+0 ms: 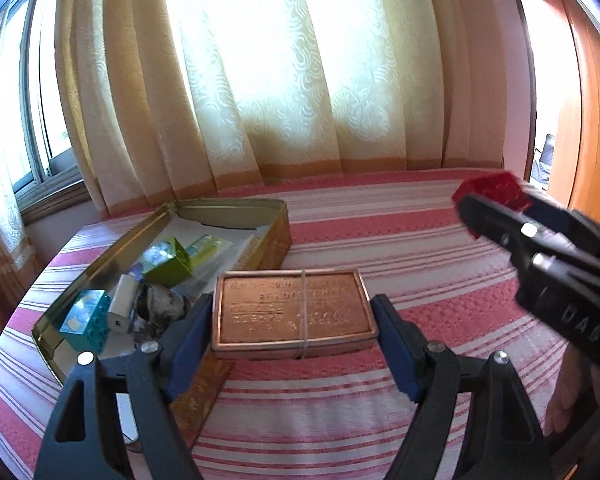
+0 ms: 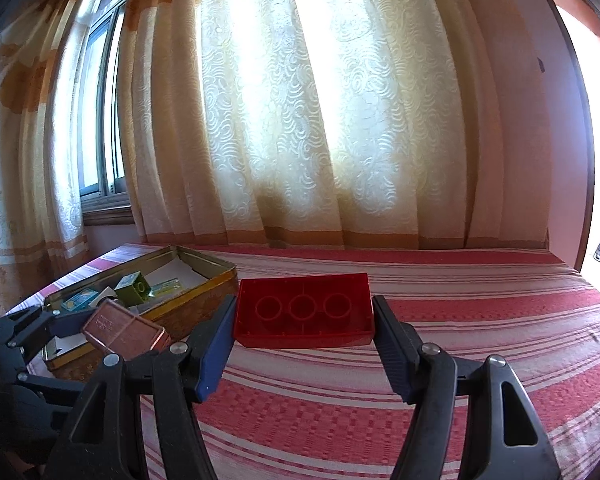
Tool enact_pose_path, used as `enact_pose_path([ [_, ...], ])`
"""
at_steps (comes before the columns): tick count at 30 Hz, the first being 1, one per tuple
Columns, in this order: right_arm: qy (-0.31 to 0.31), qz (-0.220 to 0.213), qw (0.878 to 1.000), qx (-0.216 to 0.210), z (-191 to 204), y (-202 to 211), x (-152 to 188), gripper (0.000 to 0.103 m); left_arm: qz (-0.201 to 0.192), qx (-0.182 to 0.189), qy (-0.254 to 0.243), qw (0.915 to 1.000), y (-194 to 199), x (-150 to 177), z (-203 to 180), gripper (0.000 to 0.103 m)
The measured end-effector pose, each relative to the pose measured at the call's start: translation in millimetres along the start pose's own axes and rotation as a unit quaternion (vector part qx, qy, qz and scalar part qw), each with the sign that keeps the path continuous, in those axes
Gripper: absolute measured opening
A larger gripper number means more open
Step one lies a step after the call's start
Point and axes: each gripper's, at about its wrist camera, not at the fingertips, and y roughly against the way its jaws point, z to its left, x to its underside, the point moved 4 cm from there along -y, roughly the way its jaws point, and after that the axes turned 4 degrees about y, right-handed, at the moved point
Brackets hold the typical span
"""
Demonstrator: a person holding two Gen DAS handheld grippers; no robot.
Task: Organize rigid objects
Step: 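Carry the copper bar and red brick over the tray with both tools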
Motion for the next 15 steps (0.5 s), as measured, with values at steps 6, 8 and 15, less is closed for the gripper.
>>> enact_pose_path([
  [6,0.013,0.024,0.998,-0.048,28.0,-16.8,-11.0,0.067,-0.024,-0.015,0.018,0.9994,15.9,-16.2,35.4,0.078],
  [8,0.015,0.027,0.997,-0.068,39.6,-23.3,-20.1,0.067,-0.027,-0.031,0.028,0.9987,17.3,-23.6,57.2,0.078],
  [15,0.039,0.031,0.991,-0.121,95.0,-53.1,-53.8,0.067,-0.010,-0.083,0.049,0.9953,7.0,-34.1,124.8,0.078],
])
